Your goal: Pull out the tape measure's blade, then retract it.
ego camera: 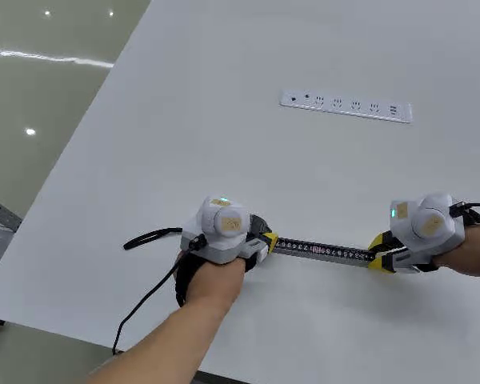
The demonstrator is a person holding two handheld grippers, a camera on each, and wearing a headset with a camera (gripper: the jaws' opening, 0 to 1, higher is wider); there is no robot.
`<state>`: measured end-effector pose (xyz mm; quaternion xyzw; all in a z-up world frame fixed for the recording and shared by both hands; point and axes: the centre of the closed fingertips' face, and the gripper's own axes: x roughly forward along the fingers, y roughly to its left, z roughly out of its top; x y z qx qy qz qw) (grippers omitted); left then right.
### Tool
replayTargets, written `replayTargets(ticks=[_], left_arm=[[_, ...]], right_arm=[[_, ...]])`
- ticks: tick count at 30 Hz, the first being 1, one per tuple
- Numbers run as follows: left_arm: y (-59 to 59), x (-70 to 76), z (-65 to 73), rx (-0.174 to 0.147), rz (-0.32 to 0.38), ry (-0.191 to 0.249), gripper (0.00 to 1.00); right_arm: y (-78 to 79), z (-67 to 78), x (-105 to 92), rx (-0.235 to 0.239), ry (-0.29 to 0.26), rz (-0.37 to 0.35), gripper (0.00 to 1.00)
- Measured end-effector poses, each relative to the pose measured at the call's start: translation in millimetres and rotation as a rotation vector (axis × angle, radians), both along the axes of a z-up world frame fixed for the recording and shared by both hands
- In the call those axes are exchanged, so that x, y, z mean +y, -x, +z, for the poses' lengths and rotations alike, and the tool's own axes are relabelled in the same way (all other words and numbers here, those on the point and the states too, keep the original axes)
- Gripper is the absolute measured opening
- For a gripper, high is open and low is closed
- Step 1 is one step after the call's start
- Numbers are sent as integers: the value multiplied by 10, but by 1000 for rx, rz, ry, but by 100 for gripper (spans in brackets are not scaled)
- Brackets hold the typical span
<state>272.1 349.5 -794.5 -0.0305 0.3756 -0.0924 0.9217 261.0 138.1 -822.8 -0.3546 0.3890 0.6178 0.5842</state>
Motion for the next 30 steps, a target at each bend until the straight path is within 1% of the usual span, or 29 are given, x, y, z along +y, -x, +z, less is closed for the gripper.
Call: replayTargets(ticks=[20, 30], left_arm=[[1, -1, 1, 1, -4, 2, 59], [0, 3, 3, -4, -10, 7, 59]], right_arm=[[-30, -46, 199, 1, -38, -6, 12], [-14, -43, 385, 10, -64, -8, 12]])
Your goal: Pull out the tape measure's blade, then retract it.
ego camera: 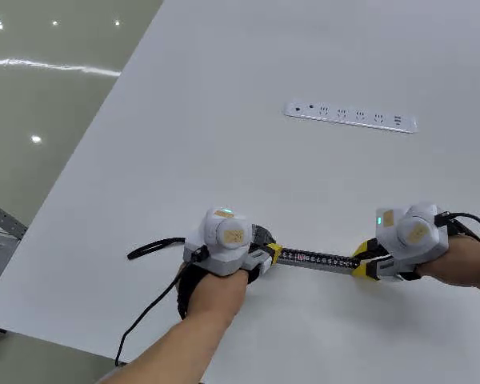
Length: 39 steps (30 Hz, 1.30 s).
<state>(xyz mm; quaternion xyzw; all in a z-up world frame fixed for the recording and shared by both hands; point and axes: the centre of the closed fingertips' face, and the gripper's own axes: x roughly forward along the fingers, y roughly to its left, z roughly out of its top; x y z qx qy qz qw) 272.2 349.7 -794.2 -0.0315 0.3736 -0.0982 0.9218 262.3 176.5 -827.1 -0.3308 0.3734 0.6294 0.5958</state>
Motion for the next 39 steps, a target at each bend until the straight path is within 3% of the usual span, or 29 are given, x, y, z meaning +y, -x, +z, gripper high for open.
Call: replayTargets(ticks=[39], left_arm=[[-3, 5, 5, 2, 5, 11, 59]], right_arm=[[40, 18, 522, 1, -89, -4, 12]])
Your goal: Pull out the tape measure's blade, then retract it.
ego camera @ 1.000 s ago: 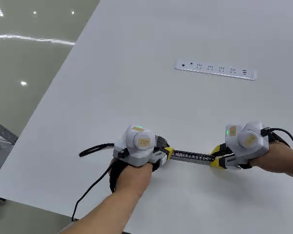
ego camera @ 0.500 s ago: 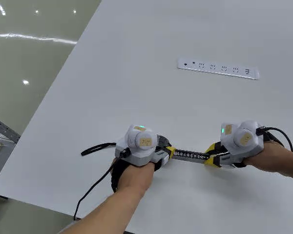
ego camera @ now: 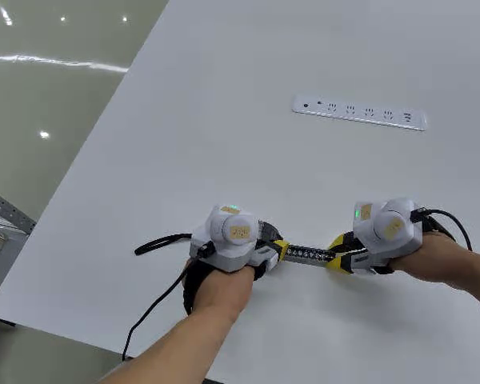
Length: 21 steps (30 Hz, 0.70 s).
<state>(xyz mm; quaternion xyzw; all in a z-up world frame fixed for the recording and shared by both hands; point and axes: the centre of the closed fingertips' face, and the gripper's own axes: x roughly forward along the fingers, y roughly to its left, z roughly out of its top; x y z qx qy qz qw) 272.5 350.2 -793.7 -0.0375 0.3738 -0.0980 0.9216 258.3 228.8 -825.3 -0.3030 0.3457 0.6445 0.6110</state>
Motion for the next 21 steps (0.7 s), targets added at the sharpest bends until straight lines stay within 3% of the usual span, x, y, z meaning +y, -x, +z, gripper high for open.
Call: replayTargets(ticks=[21], left_arm=[[-2, 7, 9, -9, -3, 18, 59]], right_arm=[[50, 13, 165, 19, -37, -9, 12]])
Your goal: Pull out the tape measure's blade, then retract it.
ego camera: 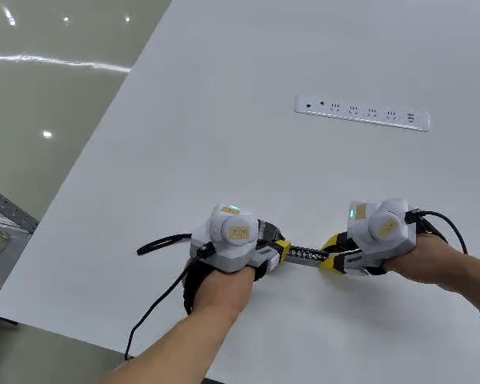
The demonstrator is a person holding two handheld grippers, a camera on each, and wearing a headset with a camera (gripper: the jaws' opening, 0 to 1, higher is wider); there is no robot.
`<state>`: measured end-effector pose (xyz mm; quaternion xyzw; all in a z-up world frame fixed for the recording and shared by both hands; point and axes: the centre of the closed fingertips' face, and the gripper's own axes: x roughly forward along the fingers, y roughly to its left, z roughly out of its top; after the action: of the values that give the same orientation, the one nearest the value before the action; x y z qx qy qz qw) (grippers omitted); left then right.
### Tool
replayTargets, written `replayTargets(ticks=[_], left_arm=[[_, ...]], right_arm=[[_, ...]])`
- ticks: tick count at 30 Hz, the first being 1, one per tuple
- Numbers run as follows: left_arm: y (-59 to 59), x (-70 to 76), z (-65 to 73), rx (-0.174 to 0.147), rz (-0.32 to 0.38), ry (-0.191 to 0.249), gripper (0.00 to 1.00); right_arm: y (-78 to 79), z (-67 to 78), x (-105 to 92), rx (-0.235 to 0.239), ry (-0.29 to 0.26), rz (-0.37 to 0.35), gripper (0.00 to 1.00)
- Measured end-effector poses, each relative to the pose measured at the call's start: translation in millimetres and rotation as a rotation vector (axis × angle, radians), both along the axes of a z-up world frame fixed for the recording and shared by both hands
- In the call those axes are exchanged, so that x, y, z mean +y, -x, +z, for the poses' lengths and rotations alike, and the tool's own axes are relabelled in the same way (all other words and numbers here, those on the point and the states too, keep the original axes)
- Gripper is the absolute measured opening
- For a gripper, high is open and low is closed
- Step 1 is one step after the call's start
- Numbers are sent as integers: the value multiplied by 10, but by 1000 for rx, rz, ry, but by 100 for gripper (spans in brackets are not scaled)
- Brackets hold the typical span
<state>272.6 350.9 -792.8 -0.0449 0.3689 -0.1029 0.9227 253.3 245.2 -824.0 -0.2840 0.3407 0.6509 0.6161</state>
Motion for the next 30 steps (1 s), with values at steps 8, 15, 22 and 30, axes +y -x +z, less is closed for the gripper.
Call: replayTargets(ticks=[8, 15, 22, 30], left_arm=[[-3, 4, 1, -2, -3, 3, 59], [-1, 5, 0, -1, -5, 5, 59], [4, 2, 4, 1, -6, 5, 59], [8, -2, 7, 0, -7, 7, 59]], right_arm=[[12, 4, 84, 2, -14, -6, 12], [14, 13, 169, 2, -25, -8, 12], [18, 21, 253, 4, -35, -15, 12], [29, 17, 359, 2, -41, -17, 12]])
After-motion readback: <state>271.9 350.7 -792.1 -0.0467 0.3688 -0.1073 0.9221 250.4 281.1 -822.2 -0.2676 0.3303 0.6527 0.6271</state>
